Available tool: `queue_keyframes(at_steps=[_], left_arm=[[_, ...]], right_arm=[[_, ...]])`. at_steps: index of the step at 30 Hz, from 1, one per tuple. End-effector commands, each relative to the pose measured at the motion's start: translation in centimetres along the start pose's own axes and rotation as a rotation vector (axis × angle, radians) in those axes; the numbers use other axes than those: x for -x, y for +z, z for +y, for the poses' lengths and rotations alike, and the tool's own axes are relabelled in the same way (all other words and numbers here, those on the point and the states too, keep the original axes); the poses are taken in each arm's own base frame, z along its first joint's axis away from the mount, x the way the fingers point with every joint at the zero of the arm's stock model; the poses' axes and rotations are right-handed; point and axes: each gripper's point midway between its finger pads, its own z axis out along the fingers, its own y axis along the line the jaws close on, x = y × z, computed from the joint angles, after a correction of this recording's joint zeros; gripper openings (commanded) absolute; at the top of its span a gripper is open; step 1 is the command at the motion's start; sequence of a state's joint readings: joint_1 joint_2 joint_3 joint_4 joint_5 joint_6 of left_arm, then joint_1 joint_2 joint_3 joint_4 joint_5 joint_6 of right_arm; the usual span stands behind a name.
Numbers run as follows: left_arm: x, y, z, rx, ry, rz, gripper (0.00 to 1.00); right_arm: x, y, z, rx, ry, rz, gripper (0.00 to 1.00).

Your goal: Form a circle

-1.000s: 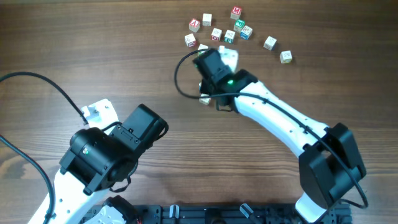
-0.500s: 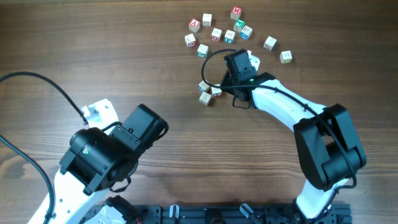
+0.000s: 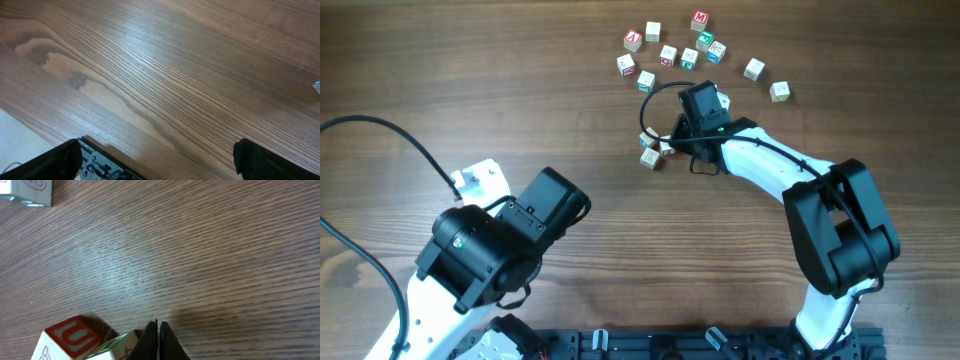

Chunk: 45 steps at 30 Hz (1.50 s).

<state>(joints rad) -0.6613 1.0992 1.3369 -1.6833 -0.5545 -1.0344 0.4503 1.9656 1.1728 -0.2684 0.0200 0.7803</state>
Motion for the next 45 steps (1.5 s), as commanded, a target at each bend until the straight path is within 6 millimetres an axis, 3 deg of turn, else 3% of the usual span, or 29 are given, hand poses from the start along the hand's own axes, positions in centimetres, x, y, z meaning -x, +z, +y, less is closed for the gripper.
queue_keyframes(at_steps=[1,45], left_arm=[[0.03,-0.01,0.12,0.001,-0.013,-0.006,1.0],[0.03,-0.01,0.12,0.001,-0.013,-0.006,1.0]], right_arm=[[-0.94,0.63,-0.03,0.017,-0.017,0.045,0.05],[-1.86,0.03,0.7,0.041,-0.027,0.085,0.05]])
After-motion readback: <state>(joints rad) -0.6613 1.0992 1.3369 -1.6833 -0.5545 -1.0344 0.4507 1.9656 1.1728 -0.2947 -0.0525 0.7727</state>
